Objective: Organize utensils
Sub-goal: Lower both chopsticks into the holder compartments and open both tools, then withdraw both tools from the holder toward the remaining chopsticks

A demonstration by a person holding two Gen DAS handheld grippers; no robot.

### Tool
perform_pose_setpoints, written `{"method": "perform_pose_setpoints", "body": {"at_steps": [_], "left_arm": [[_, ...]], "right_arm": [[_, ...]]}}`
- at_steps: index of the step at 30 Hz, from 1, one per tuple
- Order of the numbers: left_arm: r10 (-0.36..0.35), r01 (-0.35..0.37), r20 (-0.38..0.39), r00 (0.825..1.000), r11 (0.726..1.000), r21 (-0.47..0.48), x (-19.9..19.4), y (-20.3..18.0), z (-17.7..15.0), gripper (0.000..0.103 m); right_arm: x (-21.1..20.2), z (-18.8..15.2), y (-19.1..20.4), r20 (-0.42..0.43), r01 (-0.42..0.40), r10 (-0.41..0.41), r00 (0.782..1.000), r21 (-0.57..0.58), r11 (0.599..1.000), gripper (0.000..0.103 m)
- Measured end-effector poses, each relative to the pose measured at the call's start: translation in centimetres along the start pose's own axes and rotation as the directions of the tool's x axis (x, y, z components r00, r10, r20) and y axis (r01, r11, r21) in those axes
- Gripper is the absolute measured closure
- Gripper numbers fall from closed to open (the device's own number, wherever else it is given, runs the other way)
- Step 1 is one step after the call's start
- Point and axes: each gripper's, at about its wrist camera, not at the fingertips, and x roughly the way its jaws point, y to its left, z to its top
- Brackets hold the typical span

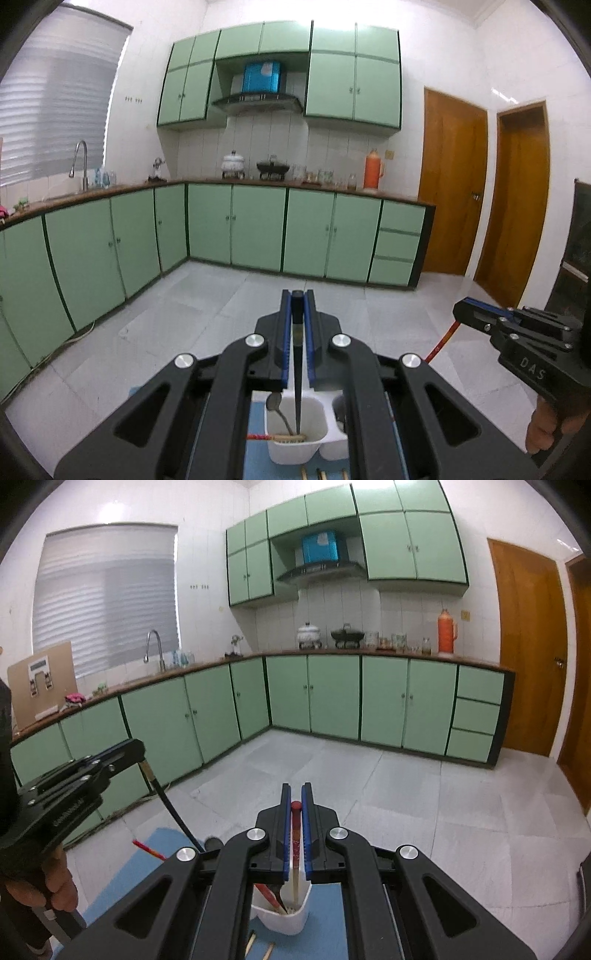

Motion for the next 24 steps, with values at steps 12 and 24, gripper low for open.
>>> {"method": "perform_pose_setpoints", "body": {"at_steps": [12, 24], "left_arm": [[-0.004, 0.006, -0.137, 0.991, 1.000, 0.014, 2.8, 1.4, -4.1, 0.096], [-0.019, 0.020, -0.049, 0.999, 1.000, 0.014, -2.1, 1.8, -3.3, 0.052]], "right_arm": [[1.9, -2.6, -0.4, -0.077, -0.041, 0.043, 0.996, 0.028, 0.999, 0.097], [-2.4, -2.5, -2.2, 0.002, -0.036, 0.036, 0.999, 0.097, 0.995, 0.072]]}}
